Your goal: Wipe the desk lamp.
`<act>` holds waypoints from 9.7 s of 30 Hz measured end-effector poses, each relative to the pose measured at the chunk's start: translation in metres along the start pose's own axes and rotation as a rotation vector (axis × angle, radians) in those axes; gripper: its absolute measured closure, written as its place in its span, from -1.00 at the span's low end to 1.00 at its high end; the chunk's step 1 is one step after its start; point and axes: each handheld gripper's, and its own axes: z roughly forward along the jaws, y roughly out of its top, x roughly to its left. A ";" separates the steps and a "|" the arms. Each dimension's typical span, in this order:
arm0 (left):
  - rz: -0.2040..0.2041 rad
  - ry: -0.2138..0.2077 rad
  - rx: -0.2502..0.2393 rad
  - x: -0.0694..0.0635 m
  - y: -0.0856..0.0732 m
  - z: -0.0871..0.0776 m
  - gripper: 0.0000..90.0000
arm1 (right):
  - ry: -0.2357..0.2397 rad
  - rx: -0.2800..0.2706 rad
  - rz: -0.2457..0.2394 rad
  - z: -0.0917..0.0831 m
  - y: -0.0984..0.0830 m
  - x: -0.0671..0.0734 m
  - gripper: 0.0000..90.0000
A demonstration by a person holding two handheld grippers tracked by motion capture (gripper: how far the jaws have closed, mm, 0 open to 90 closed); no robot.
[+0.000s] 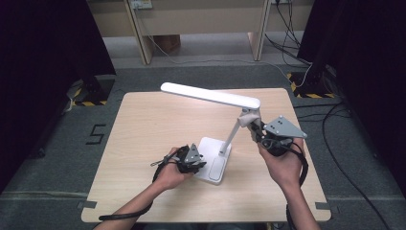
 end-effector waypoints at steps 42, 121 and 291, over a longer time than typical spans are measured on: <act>-0.055 -0.025 -0.034 0.002 -0.006 0.001 0.67 | 0.003 0.020 0.020 0.009 0.008 0.008 0.81; -0.059 -0.011 -0.037 0.000 -0.005 0.002 0.67 | 0.006 0.051 0.018 0.023 -0.015 0.021 0.81; -0.075 -0.010 -0.056 0.000 -0.006 0.004 0.69 | 0.057 0.296 0.098 0.117 -0.115 0.035 0.81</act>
